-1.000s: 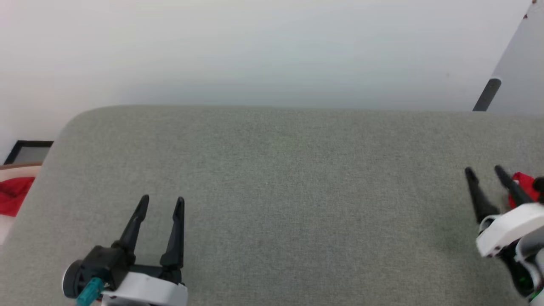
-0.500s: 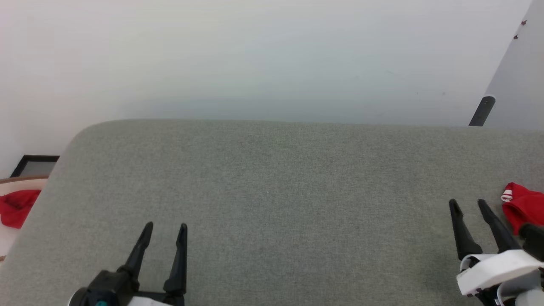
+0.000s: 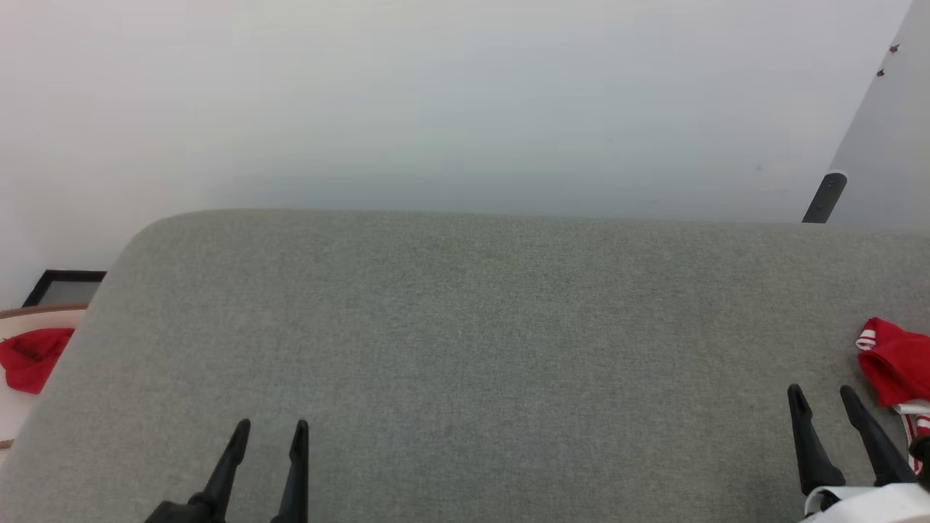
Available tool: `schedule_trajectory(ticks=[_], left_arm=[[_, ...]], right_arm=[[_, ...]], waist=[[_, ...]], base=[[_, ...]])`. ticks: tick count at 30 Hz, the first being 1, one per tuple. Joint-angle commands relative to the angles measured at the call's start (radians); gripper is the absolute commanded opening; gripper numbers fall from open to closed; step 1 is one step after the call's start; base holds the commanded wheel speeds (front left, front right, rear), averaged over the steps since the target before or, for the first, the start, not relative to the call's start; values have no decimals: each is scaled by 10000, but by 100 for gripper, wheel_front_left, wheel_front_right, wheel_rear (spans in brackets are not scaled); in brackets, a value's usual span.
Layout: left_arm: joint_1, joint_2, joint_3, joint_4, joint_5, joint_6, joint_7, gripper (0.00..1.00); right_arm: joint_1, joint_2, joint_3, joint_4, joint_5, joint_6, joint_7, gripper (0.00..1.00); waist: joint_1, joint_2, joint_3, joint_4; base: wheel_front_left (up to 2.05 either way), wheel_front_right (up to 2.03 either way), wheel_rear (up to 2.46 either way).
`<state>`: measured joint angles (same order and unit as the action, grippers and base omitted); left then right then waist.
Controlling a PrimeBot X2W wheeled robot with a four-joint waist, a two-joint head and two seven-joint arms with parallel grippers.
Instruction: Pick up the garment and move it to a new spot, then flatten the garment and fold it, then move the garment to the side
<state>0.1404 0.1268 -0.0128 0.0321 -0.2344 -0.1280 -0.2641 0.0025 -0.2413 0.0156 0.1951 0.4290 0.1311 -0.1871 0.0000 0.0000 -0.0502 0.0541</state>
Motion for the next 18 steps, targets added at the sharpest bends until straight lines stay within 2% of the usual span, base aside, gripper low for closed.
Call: schedule_trajectory(ticks=[1,10,18], left_arm=[[138,52,42,-47,-25,-32,7,100],[255,7,210,-244,-36,-31,7,100],[151,59,120,-301,-128,-34,7,100]], right_arm=[[228,92,-126,-208,-60,-8,89,100],[823,454,-571,-1133,-408,-8,486,100],[944,669,-709,-1470,-530,-8,524,100]], waist=[[0,0,6,5],[0,0,77,2],[0,0,105,-31]], base=[[0,0,0],[0,0,0],[0,0,0]])
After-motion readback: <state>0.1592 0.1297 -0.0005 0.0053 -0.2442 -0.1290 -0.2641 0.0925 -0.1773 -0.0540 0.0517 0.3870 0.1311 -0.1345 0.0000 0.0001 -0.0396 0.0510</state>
